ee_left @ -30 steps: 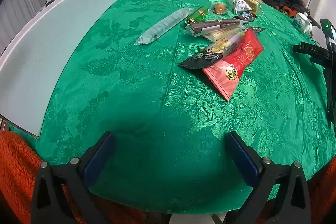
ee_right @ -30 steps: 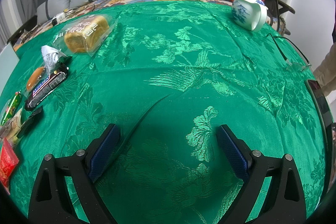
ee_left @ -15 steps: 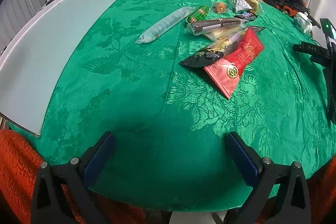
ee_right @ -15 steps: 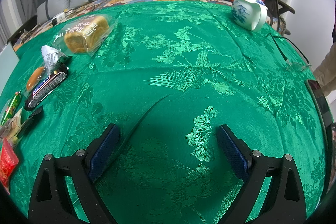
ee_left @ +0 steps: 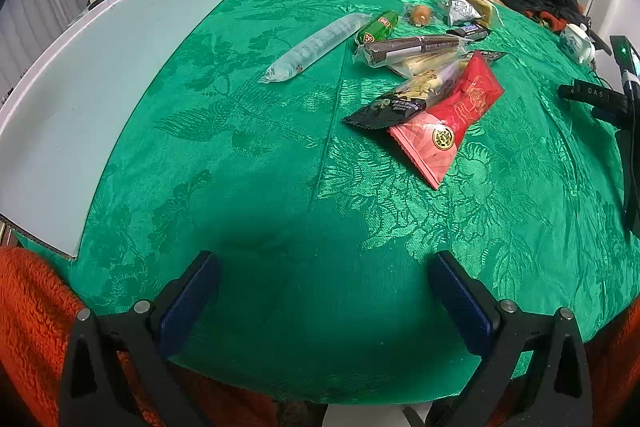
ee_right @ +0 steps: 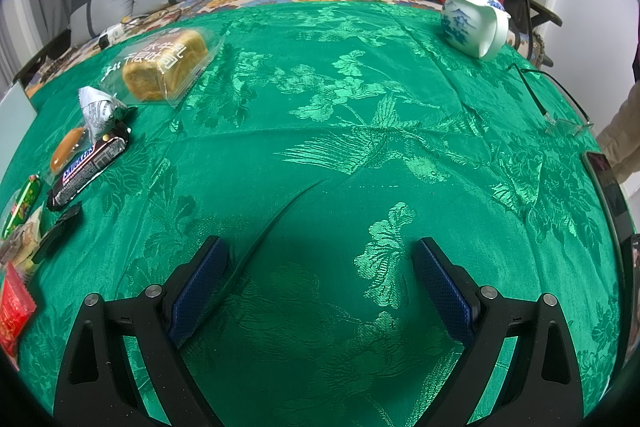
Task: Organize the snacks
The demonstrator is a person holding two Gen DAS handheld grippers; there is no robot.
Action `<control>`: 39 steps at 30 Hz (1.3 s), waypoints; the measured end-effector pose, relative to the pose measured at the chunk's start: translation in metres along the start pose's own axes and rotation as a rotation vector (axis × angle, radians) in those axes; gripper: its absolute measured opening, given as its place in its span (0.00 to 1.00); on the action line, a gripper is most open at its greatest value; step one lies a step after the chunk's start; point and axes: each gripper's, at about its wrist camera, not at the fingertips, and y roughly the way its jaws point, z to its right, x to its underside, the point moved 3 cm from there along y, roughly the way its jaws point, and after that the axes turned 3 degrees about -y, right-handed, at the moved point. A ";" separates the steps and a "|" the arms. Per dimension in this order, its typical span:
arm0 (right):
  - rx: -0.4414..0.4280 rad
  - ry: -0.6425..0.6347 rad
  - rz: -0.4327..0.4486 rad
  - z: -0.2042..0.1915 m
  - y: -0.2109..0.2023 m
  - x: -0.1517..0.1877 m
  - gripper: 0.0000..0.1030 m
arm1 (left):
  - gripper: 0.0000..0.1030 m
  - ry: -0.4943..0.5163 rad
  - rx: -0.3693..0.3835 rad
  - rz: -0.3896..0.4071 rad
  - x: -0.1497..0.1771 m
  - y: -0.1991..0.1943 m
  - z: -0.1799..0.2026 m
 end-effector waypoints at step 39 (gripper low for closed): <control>0.000 0.000 0.000 -0.002 0.000 -0.001 0.94 | 1.00 -0.001 -0.001 0.006 0.000 0.000 -0.001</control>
